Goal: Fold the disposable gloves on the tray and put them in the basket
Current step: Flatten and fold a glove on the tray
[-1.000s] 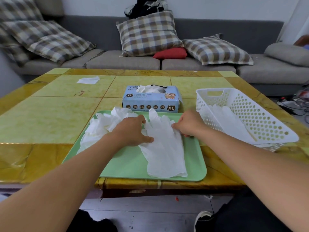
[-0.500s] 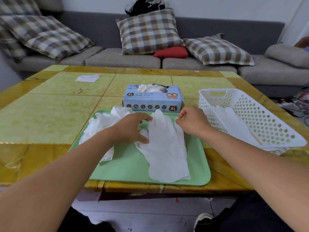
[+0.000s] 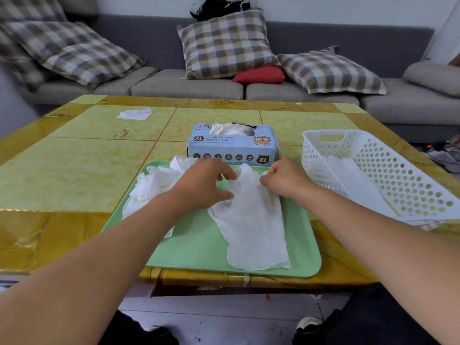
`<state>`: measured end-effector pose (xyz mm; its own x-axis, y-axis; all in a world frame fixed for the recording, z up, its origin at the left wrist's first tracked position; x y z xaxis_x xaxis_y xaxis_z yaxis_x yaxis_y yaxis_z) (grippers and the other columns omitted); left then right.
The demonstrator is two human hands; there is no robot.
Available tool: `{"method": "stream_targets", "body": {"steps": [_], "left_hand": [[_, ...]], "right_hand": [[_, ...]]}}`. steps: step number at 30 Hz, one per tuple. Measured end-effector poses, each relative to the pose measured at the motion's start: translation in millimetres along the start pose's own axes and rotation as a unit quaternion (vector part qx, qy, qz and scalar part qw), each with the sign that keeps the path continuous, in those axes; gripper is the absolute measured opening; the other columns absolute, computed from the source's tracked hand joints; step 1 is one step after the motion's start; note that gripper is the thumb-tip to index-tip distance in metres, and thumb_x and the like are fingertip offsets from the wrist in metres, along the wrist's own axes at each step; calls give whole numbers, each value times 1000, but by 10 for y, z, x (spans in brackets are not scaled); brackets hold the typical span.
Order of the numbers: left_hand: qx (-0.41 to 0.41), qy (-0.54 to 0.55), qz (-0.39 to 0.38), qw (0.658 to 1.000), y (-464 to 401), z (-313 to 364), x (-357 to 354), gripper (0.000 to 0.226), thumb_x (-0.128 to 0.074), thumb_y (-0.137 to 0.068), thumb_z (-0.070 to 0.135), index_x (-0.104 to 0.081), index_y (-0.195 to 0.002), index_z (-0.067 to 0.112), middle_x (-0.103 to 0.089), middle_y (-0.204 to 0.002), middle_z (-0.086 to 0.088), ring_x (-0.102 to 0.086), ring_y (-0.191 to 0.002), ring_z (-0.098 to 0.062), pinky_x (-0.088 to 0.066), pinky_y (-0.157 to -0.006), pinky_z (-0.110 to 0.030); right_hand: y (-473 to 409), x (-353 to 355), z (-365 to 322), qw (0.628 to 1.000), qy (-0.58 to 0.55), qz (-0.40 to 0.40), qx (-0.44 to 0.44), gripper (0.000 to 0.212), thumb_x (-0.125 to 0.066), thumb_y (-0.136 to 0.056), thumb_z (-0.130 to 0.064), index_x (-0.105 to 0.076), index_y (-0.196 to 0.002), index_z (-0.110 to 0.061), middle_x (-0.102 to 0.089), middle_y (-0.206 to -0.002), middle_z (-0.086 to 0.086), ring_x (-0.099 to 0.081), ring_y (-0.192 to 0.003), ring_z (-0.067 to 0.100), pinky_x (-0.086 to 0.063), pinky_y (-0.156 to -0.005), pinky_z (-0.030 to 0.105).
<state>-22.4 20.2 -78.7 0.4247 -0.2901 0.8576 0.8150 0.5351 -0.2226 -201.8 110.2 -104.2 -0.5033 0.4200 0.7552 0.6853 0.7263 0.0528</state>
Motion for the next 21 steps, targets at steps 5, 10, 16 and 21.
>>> {"method": "stream_targets", "body": {"steps": [5, 10, 16, 21], "left_hand": [[23, 11, -28, 999, -33, -74, -67, 51, -89, -74, 27, -69, -120, 20, -68, -113, 5, -61, -97, -10, -47, -83, -21], [37, 32, -120, 992, 5, -131, -220, 62, -82, -82, 31, -55, -138, 31, -58, -120, 11, -55, -110, -7, -40, -88, -17], [32, 71, -132, 988, -21, -118, -219, 50, -79, -86, 31, -60, -132, 32, -56, -120, 16, -49, -115, 0, -37, -89, -16], [6, 46, -88, 995, -65, -142, -167, 25, -83, -81, 27, -76, -105, 24, -68, -109, 12, -57, -92, -1, -38, -71, -5]], "right_hand": [[-65, 90, 67, 998, 49, 12, -29, 34, -72, -80, -20, -44, -62, -17, -45, -61, 0, -47, -55, 20, -30, -46, 25], [-62, 19, 44, 1000, 23, -13, 15, 41, -79, -83, -36, -61, -66, -4, -57, -66, 12, -58, -64, 28, -45, -57, 33], [-87, 5, 9, 997, -50, 21, 49, 9, -76, -84, -10, -74, -76, -13, -69, -79, -5, -63, -80, 12, -43, -61, 20], [-98, -76, -46, 992, -83, 21, 89, 8, -78, -86, -15, -72, -90, -13, -67, -79, -5, -59, -71, 7, -43, -65, 22]]}}
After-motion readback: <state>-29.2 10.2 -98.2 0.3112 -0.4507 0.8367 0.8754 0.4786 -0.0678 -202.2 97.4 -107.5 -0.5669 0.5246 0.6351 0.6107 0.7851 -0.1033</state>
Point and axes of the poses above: each hand's wrist, its own y-axis away from the middle knuckle, its own x-axis out of the back of the hand, z = x × y, the point moved 5 cm from there along -y, towards the middle knuckle
